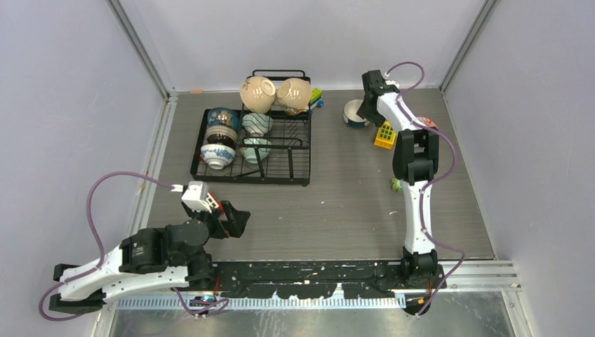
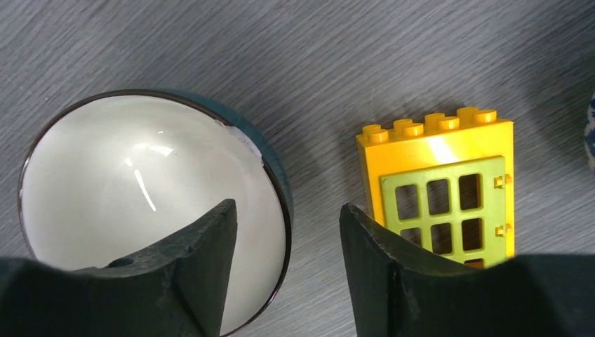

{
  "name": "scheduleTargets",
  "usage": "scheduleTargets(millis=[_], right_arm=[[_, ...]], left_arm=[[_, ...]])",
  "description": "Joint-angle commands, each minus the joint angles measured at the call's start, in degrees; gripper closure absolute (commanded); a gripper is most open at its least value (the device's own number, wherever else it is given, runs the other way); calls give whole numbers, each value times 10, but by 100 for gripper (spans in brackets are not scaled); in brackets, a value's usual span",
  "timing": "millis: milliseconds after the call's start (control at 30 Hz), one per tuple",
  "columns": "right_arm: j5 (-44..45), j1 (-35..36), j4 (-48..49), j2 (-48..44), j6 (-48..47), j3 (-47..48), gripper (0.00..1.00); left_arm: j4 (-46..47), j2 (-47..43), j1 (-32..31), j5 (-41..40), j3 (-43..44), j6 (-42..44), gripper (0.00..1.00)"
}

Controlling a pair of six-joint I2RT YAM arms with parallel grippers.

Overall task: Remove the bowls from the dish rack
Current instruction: Place the bowl at the center of the board.

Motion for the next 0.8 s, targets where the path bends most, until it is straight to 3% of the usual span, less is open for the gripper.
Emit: scheduleTargets(millis=[0,367,600,767], right_arm=[[-2,-1,20,-79,1,9,37],[35,55,54,-273,-21,-3,26],[47,148,140,-473,-57,-214,10],[-10,180,197,-599,-32,-373,7]], left_arm=[[-1,11,-1,-27,23,4,0],[162,114,-1,-79,84,200,0],[227,198,17,-66,172,311,0],[246,250,116,29,228,327,0]])
